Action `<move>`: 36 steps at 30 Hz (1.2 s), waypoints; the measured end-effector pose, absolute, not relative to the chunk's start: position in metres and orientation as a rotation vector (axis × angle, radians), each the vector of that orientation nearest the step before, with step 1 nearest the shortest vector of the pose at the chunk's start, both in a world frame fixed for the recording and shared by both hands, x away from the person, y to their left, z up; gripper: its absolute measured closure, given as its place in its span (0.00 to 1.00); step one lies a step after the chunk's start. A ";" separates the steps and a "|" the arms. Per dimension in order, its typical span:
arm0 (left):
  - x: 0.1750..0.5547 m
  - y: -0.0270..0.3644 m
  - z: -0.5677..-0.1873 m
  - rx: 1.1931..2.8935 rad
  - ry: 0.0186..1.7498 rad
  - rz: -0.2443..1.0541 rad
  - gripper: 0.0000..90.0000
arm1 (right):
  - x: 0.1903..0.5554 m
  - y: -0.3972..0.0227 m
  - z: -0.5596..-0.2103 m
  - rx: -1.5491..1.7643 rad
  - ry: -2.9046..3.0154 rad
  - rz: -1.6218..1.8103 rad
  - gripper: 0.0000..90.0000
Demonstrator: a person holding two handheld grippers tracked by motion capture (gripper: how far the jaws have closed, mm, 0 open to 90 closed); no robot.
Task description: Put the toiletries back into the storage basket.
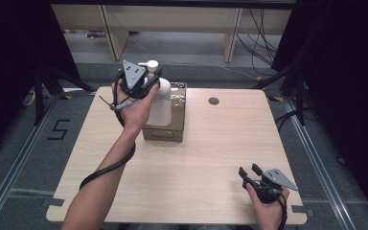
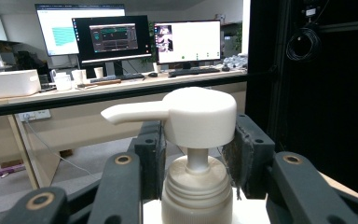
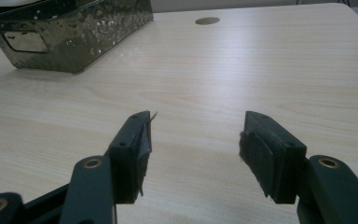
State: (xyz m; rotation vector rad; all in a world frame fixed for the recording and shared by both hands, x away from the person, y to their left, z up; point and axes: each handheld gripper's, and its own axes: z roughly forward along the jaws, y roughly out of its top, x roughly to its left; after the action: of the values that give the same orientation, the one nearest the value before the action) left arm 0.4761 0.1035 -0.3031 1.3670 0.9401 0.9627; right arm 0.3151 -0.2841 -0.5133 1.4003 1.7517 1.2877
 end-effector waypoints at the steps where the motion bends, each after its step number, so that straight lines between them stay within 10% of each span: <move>1: 0.476 0.104 -0.303 1.367 0.940 0.963 0.66 | 0.315 -0.284 -0.513 1.400 1.752 1.288 0.48; 36: 0.481 0.105 -0.318 1.392 0.973 0.965 0.66 | 0.315 -0.281 -0.514 1.409 1.732 1.310 0.48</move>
State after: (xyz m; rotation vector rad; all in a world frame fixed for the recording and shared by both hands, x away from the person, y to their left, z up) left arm 0.4809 0.1052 -0.3183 1.3918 0.9733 0.9647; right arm 0.3153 -0.2813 -0.5141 1.4087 1.7319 1.3099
